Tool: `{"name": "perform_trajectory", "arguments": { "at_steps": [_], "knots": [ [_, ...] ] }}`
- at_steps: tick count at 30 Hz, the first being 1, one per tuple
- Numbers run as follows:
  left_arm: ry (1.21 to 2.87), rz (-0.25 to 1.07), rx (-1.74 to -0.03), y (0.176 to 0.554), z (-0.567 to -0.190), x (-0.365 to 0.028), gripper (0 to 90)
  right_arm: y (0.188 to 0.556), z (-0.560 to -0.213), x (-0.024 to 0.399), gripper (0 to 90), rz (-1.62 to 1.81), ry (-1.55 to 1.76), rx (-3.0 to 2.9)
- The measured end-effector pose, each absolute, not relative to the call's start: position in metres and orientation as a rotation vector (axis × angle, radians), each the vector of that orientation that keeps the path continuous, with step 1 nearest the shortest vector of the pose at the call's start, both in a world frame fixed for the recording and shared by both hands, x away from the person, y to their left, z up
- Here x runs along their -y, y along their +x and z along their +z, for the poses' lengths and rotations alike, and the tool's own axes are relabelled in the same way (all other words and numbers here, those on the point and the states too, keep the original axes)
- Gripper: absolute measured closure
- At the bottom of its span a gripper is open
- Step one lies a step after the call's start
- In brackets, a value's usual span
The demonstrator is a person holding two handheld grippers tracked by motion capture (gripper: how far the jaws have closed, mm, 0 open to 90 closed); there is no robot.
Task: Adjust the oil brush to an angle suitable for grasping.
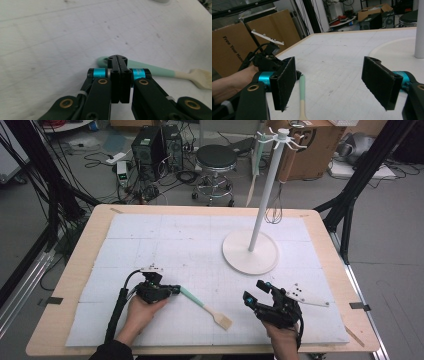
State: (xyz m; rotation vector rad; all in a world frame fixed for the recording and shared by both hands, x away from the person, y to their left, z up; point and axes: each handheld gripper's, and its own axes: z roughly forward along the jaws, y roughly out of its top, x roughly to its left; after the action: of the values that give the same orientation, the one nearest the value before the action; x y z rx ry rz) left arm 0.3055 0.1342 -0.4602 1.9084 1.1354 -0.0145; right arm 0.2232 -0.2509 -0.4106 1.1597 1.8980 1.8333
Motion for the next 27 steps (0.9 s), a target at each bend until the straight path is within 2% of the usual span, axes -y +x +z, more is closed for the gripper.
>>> {"name": "perform_trajectory", "arguments": {
  "at_steps": [11,12,14,17,22,27],
  "knots": [
    [1.920,-0.041,-1.077,0.291,-0.458,-0.125,89.0,0.223,-0.411,0.254,26.8,1.833,1.164,-1.890],
    [1.894,-0.044,-1.064,0.288,-0.457,-0.126,85.6,0.223,-0.411,0.254,26.8,1.834,1.163,-1.891],
    [1.841,-0.076,-1.049,0.282,-0.457,-0.130,70.6,0.222,-0.411,0.255,26.8,1.836,1.163,-1.888],
    [1.815,-0.065,-1.035,0.273,-0.457,-0.138,54.6,0.222,-0.411,0.256,26.8,1.831,1.165,-1.885],
    [1.773,-0.015,-0.984,0.255,-0.456,-0.153,40.0,0.221,-0.410,0.255,26.8,1.832,1.160,-1.886],
    [1.729,0.008,-0.975,0.246,-0.451,-0.163,34.3,0.220,-0.409,0.255,26.8,1.835,1.163,-1.882]
  ]
}}
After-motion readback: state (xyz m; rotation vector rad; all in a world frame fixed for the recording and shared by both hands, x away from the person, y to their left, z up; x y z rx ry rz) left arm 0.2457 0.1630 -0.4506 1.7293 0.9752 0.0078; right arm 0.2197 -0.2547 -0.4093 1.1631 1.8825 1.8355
